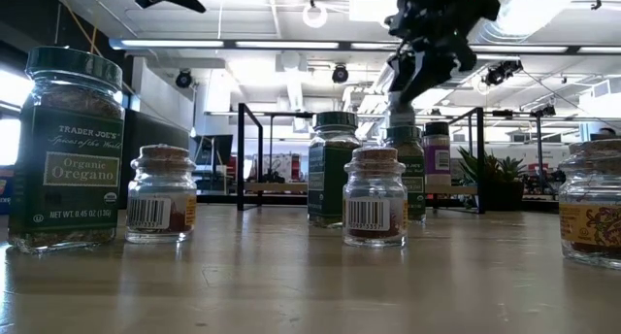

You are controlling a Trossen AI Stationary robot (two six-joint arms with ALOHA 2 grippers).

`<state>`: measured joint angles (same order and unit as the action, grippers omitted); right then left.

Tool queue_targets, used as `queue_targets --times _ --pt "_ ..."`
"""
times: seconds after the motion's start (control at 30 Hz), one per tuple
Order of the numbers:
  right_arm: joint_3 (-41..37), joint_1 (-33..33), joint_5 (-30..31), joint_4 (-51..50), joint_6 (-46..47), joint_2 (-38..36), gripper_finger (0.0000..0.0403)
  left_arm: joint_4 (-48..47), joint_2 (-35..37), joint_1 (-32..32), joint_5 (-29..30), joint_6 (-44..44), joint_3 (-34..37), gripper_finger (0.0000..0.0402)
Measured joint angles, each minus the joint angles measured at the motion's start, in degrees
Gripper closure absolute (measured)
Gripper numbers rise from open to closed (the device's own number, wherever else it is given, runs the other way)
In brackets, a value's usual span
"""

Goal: Shelf spices
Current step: Put the white spice bottle on the shelf and align with the other white spice bottles

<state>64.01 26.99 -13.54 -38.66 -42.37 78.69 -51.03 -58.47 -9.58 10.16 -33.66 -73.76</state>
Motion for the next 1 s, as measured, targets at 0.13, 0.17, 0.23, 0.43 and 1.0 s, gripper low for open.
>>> queue_targets --times 0.13,0.17,0.23,0.43,1.0 --pt "-1.1 1.2 -0.3 1.4 -1.7 1.6 0.0211 0.4 -0.9 0.0 0.5 -0.8 0.0 0.0119" --pt "-1.2 1.5 -0.3 1.5 -2.4 2.0 0.0211 0.5 -1.0 0.0 0.5 -1.0 0.0 0.0119" --pt "-1.7 2.0 -0.4 1.5 -3.1 2.8 0.0211 1.2 -1.2 0.0 0.5 -1.2 0.0 0.0119" --pt "-2.3 2.2 -0.4 2.7 -3.2 3.4 0.0210 1.7 -1.1 0.0 0.9 -1.3 0.0 0.0119" --pt "-2.3 5.4 -0.1 2.9 -3.6 3.4 0.0189 1.7 -1.1 0.0 2.9 -2.1 0.0 0.0119"
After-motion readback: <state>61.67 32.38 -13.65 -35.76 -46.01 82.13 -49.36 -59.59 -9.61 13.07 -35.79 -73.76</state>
